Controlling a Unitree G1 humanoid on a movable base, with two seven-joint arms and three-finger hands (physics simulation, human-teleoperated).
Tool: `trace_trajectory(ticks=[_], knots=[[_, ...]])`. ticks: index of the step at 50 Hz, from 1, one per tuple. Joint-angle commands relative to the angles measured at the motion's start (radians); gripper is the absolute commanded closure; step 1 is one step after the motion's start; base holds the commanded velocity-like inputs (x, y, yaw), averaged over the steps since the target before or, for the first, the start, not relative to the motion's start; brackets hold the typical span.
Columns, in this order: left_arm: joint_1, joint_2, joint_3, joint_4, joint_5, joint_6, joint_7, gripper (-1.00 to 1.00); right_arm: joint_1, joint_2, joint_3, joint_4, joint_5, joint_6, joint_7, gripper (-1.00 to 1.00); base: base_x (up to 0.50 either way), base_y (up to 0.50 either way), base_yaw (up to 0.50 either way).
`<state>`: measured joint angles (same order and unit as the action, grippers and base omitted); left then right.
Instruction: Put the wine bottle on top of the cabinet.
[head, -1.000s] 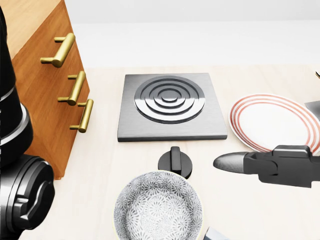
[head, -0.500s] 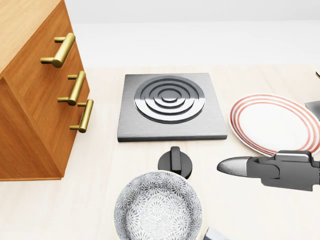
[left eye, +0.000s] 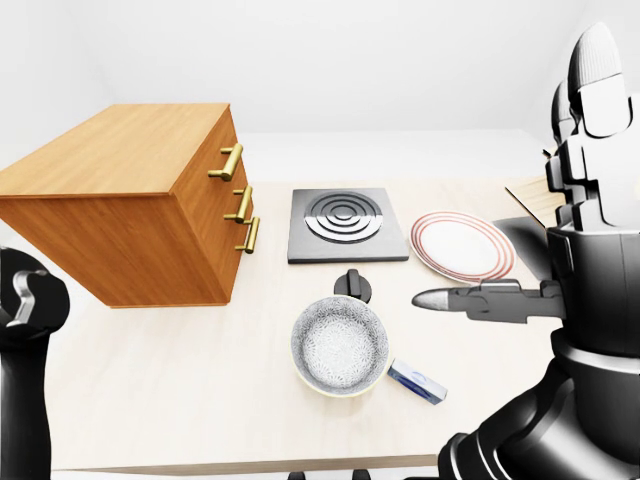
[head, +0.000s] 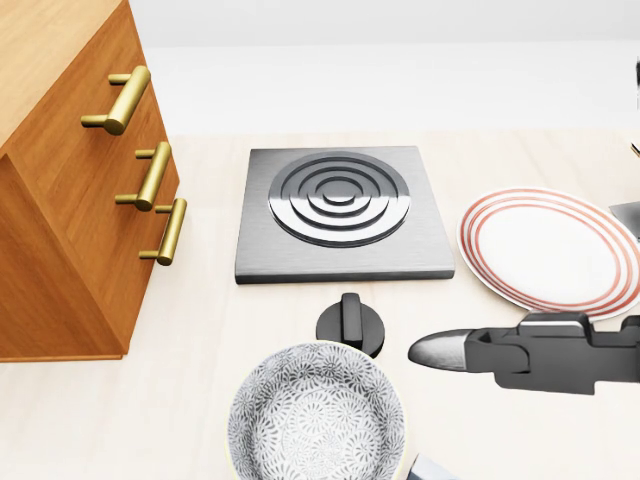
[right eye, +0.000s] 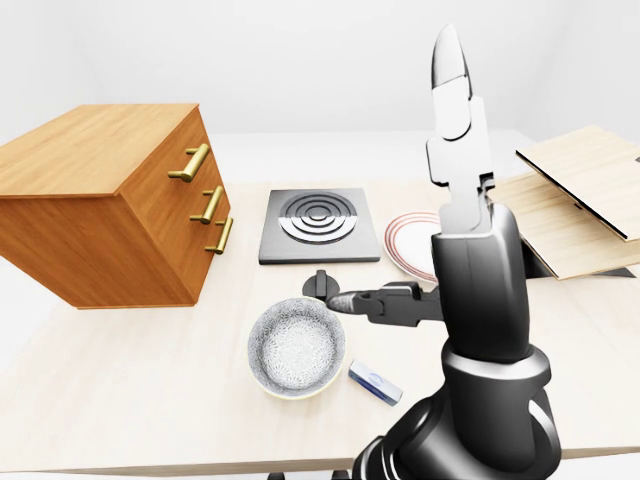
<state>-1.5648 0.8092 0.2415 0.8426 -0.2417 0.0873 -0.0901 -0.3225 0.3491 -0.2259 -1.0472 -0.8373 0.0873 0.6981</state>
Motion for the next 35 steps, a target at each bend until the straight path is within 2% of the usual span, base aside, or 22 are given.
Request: trace_trajectory(ticks=[1,12,26,33,35], knots=[[0.021,0.020,0.014,0.092,-0.015,0.000,0.000,1.00,0.027,0.000,0.037,0.000,0.018,0.000,0.000,-1.00,0.00,0.00,0.00],[0.052,0.009,0.020,0.149,-0.041,0.000,-0.003,1.00,0.009,0.000,0.052,0.000,0.006,0.000,0.000,-1.00,0.00,0.00,0.00],[0.101,0.000,0.001,0.185,0.032,0.000,-0.039,1.00,0.037,0.000,0.019,0.000,0.049,0.000,0.000,-1.00,0.00,0.00,0.00],[0.143,-0.010,0.000,0.201,0.070,0.000,-0.066,1.00,0.041,0.000,0.027,0.000,0.055,0.000,0.000,-1.00,0.00,0.00,0.00],[0.178,-0.013,-0.002,0.181,0.082,0.000,-0.079,1.00,0.046,0.000,0.024,0.000,0.067,0.000,0.000,-1.00,0.00,0.00,0.00]])
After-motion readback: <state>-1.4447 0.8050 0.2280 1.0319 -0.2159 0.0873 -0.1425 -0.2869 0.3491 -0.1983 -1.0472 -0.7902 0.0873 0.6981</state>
